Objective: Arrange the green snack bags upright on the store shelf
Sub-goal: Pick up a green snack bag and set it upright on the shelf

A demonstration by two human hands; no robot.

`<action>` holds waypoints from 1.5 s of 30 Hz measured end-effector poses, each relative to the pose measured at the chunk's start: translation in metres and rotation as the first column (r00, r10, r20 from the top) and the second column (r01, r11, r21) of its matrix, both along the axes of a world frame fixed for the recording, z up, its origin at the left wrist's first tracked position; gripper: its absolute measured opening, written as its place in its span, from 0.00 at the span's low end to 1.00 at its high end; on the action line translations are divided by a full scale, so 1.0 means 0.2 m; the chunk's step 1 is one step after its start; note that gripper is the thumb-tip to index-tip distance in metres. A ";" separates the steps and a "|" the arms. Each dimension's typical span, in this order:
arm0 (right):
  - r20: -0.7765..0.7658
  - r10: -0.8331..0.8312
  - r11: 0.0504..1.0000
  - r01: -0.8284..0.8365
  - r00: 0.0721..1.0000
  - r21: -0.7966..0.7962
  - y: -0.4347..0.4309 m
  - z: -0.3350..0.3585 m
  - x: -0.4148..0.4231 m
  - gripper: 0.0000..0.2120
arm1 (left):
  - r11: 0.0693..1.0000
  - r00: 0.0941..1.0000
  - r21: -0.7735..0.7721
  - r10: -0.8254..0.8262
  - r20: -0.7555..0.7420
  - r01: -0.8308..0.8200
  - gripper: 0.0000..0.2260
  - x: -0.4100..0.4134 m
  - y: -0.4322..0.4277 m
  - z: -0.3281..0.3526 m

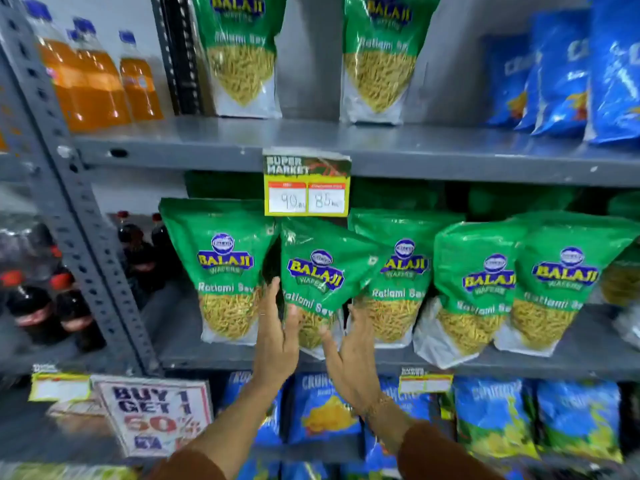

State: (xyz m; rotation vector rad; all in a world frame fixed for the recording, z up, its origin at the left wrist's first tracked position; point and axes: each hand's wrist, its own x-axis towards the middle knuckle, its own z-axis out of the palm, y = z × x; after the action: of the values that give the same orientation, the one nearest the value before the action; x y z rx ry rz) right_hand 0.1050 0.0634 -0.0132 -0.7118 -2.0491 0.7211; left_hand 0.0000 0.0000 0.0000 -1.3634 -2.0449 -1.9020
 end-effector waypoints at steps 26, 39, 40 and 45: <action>-0.314 0.087 0.994 -0.063 0.945 0.085 -0.31 0.56 0.25 0.33 | 0.901 0.985 0.401 0.171 0.026 -0.167 0.10 0.39 -0.24 0.55; -0.362 0.074 0.923 0.074 0.929 0.378 -0.26 1.72 -0.11 0.26 | 0.854 0.979 0.499 0.199 -0.054 -0.146 0.10 0.05 -0.21 1.69; -0.342 0.087 0.932 0.045 0.936 0.360 -0.23 1.74 -0.17 0.26 | 0.861 0.978 0.486 0.200 -0.056 -0.148 0.12 -0.02 -0.18 1.71; -0.203 0.120 0.975 -0.077 0.972 0.209 -0.09 1.72 -0.42 0.22 | 0.929 0.983 0.333 0.181 -0.039 -0.158 0.21 -0.30 -0.04 1.69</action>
State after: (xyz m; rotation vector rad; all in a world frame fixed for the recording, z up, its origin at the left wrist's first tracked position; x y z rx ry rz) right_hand 0.0204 0.0458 0.3315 -0.4007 -1.9346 0.6080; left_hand -0.0602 -0.0079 0.3380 -1.1169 -1.6550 -1.9763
